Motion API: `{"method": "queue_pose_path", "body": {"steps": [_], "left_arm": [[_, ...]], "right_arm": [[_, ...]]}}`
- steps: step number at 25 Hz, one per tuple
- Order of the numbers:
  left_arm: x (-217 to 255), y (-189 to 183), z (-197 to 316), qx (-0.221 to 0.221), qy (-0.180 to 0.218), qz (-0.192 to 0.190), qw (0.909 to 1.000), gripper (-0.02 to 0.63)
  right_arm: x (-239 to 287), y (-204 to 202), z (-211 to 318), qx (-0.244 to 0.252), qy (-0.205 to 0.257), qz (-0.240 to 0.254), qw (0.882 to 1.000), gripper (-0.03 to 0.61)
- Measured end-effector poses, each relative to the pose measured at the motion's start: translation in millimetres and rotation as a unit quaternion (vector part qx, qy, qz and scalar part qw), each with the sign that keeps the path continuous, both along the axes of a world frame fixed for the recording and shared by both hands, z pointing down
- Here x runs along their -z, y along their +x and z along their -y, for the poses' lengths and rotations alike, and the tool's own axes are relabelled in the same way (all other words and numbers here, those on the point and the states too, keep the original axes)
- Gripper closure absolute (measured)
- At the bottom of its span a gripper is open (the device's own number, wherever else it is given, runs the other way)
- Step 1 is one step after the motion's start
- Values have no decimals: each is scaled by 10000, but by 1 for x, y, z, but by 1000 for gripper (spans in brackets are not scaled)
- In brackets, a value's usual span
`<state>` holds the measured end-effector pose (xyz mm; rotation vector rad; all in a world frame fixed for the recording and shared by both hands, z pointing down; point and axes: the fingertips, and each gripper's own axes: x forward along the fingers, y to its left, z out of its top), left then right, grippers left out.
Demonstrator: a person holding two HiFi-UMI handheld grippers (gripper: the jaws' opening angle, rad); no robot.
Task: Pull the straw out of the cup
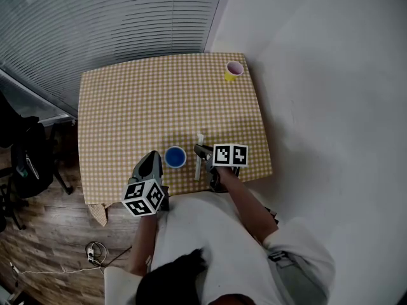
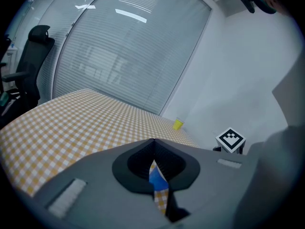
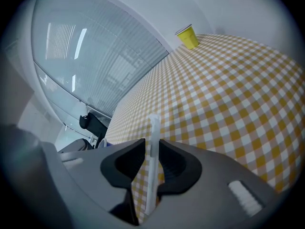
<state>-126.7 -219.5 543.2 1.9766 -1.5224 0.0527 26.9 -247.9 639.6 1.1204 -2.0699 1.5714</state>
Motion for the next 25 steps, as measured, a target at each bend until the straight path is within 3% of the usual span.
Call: {"method": "queue_pose_path", "body": {"steps": [3,9,13,19,25], "left_arm": [[-1,-6,-2,100,-6,-43,9999,601],[-2,-7,-4,118,-10,-40,9999,601],[-3,-3,-2,68,-13,-28,10000,601],[-2,3,-2,14,-5,-22,10000,601],[-1,0,-3,82,-5,-45,10000,601]], "right_arm": [[2,-6,-2,61,24,147,9999,428],[5,-6,-3,82,47,-30,10000,386],[6,2,-2,547,259,-881,9943,341],[13,8,-2,1466,909,-2155,9612,339],[22,-2,-2,1383,957,-1724,9706,344]]}}
